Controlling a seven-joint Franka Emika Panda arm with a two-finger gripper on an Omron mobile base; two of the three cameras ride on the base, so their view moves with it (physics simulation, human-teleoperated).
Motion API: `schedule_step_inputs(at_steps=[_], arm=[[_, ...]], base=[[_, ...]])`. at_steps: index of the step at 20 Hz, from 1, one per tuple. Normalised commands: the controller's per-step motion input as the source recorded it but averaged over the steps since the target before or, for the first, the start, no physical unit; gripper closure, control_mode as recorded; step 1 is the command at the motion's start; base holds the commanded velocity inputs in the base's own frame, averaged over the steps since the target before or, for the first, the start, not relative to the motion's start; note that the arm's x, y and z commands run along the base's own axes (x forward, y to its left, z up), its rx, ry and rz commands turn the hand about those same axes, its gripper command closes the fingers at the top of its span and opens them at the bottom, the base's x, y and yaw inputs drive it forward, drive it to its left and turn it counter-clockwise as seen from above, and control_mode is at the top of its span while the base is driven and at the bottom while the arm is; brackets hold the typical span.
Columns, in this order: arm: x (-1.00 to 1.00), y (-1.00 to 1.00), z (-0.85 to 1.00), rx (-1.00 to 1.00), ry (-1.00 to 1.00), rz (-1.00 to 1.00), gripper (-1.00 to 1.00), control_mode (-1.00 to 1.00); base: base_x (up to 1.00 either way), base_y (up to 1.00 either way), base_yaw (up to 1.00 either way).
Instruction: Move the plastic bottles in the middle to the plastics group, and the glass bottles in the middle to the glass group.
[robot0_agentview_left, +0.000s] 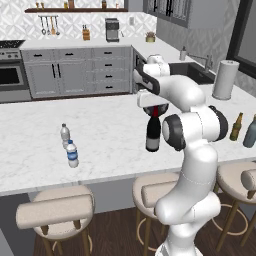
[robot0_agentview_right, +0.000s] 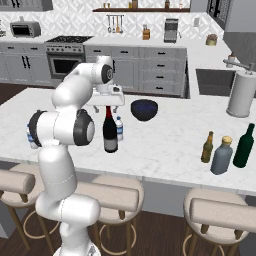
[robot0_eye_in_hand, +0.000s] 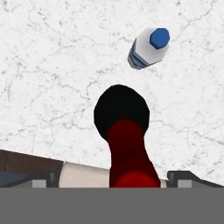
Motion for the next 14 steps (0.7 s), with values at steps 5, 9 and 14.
schedule_step_inputs(at_steps=[5, 9, 14], arm=[[0.09, 0.00, 0.13, 0.00, 0.00, 0.00, -1.00, -1.00], [0.05, 0.00, 0.08, 0.00, 0.00, 0.00, -1.00, -1.00], [0.04, 0.00, 0.00, 0.00, 0.00, 0.00, -1.00, -1.00]], base=[[0.00, 0.00, 0.00], [0.00, 0.00, 0.00], [0.00, 0.00, 0.00]])
